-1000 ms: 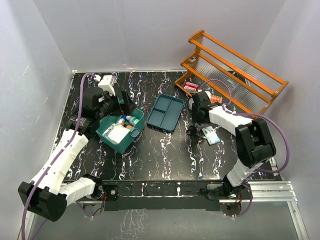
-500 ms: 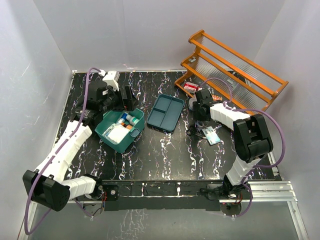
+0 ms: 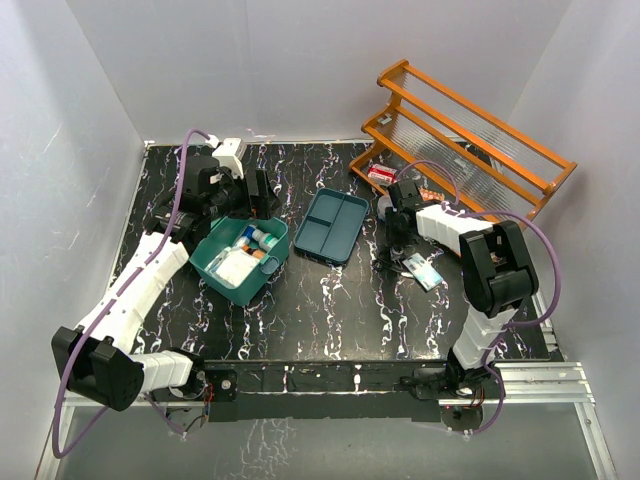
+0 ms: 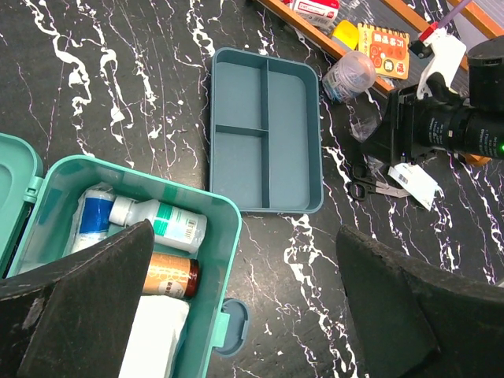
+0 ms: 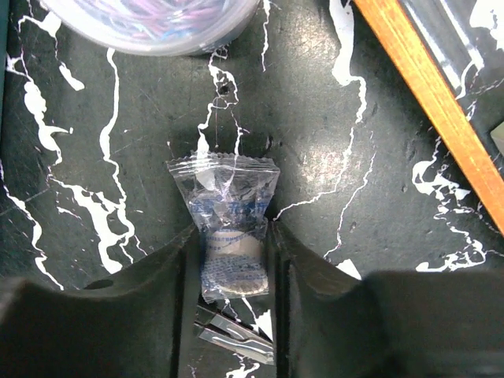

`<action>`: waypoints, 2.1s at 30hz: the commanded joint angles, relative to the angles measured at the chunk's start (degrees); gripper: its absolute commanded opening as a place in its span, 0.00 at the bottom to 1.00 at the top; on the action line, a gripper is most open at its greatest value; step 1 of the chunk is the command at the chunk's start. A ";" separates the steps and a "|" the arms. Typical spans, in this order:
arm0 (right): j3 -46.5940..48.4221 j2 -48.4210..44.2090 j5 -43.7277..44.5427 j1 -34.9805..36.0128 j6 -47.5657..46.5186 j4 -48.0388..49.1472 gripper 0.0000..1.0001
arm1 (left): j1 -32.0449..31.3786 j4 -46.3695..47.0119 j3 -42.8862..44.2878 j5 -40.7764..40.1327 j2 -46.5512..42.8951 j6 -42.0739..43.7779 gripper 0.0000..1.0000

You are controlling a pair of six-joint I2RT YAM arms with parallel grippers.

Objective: Organize the medicine kit

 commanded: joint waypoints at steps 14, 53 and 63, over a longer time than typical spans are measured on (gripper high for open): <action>6.28 -6.13 -6.64 0.31 17.54 -0.92 0.26 | -0.10 1.88 0.91 -3.79 -0.80 -0.88 0.98; 46.49 27.21 17.72 18.16 36.20 -7.13 0.33 | -0.15 2.95 -2.19 -11.48 -3.14 -10.47 0.97; 50.34 29.71 19.60 18.12 35.50 -10.18 0.39 | -0.32 2.99 -1.59 -11.52 -1.72 -10.11 0.97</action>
